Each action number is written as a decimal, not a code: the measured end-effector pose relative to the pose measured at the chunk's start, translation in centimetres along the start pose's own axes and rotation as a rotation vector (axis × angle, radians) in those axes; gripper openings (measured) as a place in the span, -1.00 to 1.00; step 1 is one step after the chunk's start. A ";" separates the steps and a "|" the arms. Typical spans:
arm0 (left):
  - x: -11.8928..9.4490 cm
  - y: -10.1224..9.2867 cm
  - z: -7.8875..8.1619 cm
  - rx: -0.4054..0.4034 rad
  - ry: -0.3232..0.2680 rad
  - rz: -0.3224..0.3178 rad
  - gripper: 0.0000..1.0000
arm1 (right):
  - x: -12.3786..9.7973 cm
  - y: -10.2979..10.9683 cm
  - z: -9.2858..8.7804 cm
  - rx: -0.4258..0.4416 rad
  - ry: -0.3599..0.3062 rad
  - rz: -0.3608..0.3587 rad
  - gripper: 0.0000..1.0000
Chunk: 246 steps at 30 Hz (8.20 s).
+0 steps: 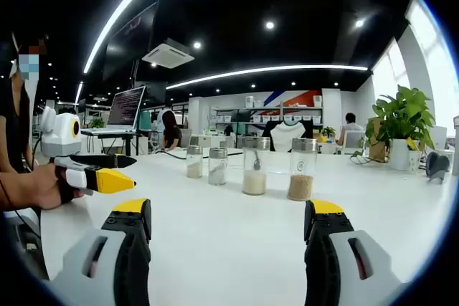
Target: Rotate the seasoning bottle until the label or dispensing opening points toward the visible target arrow and the bottle remains upright within the marked orientation range
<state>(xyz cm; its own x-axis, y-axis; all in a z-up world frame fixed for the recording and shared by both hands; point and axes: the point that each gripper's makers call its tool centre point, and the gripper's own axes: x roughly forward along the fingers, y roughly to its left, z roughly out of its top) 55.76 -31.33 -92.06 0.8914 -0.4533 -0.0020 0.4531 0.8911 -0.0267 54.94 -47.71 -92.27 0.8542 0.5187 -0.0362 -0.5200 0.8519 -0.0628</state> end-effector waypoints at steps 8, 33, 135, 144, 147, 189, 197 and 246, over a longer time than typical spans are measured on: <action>0.5 -0.9 -0.6 0.025 0.012 -0.011 1.00 | 0.0 -0.5 0.5 -0.010 -0.040 -0.029 0.77; -0.5 0.0 -0.1 -0.086 -0.041 0.017 1.00 | 0.0 0.8 1.4 -0.028 -0.097 0.043 0.80; 15.7 14.4 -0.8 0.082 0.030 0.250 0.02 | -0.5 0.8 1.2 0.016 -0.108 0.064 0.65; 16.1 14.6 -1.1 0.105 0.051 0.263 -0.25 | -0.4 0.9 1.0 0.005 -0.096 0.066 0.60; 16.1 14.7 -1.1 0.103 0.052 0.267 -0.25 | -0.3 0.9 1.0 0.004 -0.095 0.066 0.60; 8.8 7.4 0.9 -0.039 0.008 0.023 -0.29 | -0.5 0.6 1.3 0.006 -0.107 0.049 0.61; 6.8 3.9 1.1 -0.033 0.011 -0.116 -0.29 | -0.4 1.3 1.3 0.008 -0.107 0.093 0.49; -4.5 -14.3 0.1 0.096 0.071 -0.997 -0.29 | -3.8 13.4 3.7 -0.052 -0.047 0.764 -0.42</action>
<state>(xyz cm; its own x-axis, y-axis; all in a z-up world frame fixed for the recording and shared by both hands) 45.28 -42.06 -91.54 0.1029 -0.9913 -0.0822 0.9944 0.1005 0.0327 44.71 -38.00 -89.33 0.2560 0.9656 -0.0457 -0.9641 0.2517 -0.0842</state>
